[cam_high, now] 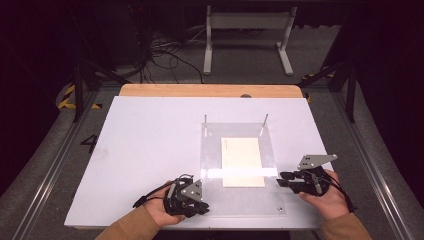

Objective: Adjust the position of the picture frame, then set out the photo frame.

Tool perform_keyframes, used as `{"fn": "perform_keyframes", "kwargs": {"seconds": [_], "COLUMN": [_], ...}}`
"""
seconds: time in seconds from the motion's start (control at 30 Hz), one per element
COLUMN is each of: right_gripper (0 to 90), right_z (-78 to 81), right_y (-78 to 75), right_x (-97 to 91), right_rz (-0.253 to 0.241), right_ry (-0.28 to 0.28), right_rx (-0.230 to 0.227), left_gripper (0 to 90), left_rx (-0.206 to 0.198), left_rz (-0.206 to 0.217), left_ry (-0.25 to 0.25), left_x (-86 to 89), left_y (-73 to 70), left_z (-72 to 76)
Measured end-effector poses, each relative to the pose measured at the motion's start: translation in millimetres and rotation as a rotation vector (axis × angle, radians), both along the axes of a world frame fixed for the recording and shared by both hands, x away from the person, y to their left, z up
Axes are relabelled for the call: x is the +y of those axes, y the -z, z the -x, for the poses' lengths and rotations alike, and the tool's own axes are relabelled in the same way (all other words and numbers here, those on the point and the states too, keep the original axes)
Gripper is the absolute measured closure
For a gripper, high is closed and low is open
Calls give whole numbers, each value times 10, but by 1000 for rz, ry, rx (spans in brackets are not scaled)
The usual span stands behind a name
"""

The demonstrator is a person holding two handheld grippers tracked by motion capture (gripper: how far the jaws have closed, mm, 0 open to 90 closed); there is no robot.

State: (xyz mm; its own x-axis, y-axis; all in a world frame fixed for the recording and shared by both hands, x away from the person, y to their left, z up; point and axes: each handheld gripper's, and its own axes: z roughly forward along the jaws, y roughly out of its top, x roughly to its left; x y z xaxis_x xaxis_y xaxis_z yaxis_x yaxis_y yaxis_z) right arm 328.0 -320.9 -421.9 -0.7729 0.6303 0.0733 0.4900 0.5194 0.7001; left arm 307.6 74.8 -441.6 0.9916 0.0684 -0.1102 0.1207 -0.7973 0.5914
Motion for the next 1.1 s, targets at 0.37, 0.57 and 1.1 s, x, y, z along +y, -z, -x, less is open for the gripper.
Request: {"fn": "perform_keyframes", "kwargs": {"seconds": [0.37,0.57,1.1], "right_gripper": [663,657,556], "right_z": [-6,-35,-311], "right_y": [23,-1,-155], "right_x": [2,45,120], "right_rz": [-5,-20,-83], "right_ry": [-1,-5,71], "right_rx": [5,-34,-126], "left_gripper": [898,815,563], "left_rx": [38,29,-48], "left_rz": [62,180,303], "left_ry": [-3,-129,-386], "left_x": [130,298,566], "left_y": [-52,-112,-167], "left_z": [47,-41,-180]}}
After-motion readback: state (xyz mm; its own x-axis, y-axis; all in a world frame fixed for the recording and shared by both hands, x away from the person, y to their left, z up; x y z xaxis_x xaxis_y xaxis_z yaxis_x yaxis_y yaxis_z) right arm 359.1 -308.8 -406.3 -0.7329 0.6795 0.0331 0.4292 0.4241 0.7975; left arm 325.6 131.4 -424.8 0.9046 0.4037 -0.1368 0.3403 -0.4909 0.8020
